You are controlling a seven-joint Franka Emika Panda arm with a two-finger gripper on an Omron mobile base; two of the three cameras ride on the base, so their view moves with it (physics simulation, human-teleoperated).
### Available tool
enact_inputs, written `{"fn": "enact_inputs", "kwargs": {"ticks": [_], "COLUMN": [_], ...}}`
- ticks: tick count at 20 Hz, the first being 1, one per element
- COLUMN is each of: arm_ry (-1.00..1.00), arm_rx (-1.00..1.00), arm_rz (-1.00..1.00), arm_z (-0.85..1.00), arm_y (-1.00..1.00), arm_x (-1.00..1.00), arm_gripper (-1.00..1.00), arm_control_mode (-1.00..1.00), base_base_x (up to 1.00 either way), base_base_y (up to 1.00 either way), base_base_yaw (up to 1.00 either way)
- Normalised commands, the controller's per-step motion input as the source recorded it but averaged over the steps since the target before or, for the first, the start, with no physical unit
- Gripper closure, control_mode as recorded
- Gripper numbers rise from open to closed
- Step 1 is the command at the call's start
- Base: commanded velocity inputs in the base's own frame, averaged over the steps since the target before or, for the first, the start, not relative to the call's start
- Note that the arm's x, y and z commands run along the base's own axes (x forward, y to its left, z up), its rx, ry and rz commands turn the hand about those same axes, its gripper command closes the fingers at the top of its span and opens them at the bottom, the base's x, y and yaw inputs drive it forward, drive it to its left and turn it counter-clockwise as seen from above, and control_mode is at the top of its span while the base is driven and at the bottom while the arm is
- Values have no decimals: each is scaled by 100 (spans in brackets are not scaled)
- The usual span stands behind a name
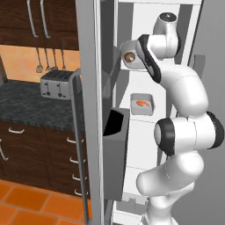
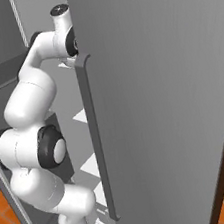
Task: Take the meat container that has the shrimp and place it on the second highest rack of the freezer. Then take the vegetable container that has the potato and mushroom and place it on the highest rack of the freezer.
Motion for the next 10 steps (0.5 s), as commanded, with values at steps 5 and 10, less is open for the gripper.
{"fn": "enact_inputs", "kwargs": {"ticks": [5, 10], "arm_ry": [-10, -7], "arm_rx": [0, 0], "arm_rz": [-29, -25], "arm_z": [-15, -21], "arm_y": [0, 0], "arm_x": [1, 0], "arm_gripper": [100, 100], "arm_control_mode": [-100, -100], "base_base_x": [0, 0], "base_base_y": [0, 0], "base_base_yaw": [0, 0]}}
